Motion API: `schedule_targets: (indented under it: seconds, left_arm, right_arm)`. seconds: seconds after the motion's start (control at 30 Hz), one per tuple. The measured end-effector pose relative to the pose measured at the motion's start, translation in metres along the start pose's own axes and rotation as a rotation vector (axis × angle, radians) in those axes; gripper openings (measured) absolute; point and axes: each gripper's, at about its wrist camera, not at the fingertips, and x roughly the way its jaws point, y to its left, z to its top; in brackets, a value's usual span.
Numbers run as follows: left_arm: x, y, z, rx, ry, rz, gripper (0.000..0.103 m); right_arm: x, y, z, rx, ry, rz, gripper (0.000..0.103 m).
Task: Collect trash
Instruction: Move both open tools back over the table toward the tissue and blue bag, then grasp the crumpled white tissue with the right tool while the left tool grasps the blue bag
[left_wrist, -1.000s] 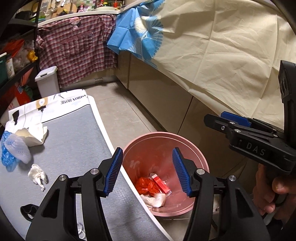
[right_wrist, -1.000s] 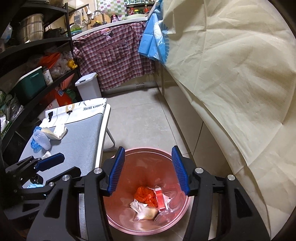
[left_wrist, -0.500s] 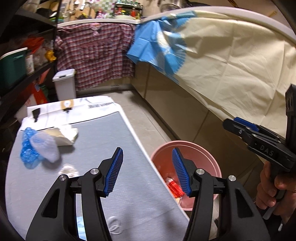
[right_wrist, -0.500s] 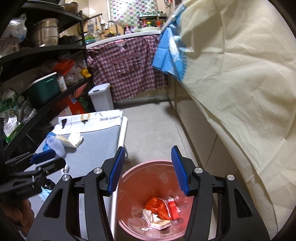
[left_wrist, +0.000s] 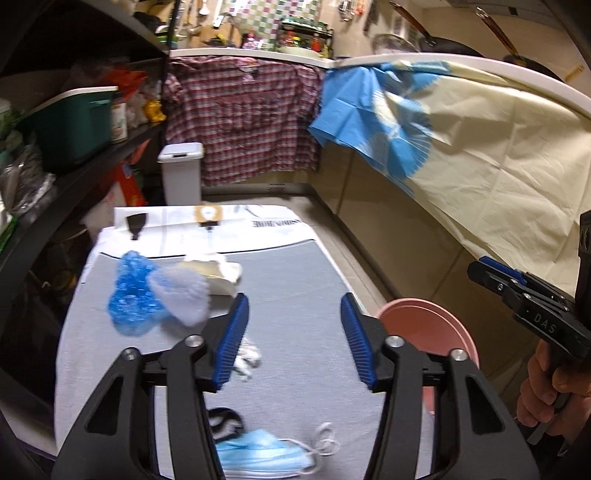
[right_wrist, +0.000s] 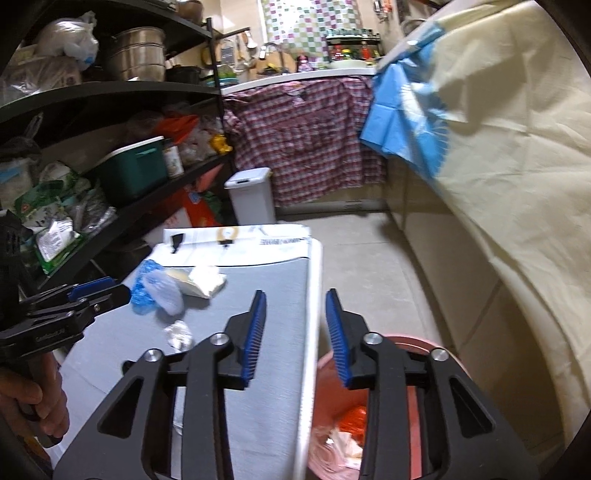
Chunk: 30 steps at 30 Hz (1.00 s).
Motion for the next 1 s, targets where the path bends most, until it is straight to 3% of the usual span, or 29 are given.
schedule_targets:
  seconds: [0.13,0.43,0.53,0.67,1.0]
  left_arm:
    - [-0.005,0.031,0.006,-0.034,-0.013,0.046,0.041]
    - [-0.007,0.112,0.014,-0.162,-0.028,0.144,0.037]
    - [-0.002,0.132,0.013,-0.181,-0.015,0.171,0.028]
    - [0.011,0.158,0.006,-0.208,0.015,0.202,0.023]
    - [0.061,0.199,-0.016,-0.216,0.096,0.225,0.024]
  right_arm:
    - [0.017,0.027,0.002,-0.020,0.003,0.056,0.020]
    - [0.071,0.085,-0.010,-0.045,0.049,0.176,0.019]
    - [0.090,0.100,-0.017,-0.066,0.081,0.208,0.019]
    - [0.109,0.111,-0.026,-0.077,0.120,0.236,0.020]
    - [0.152,0.126,-0.041,-0.090,0.228,0.288,0.024]
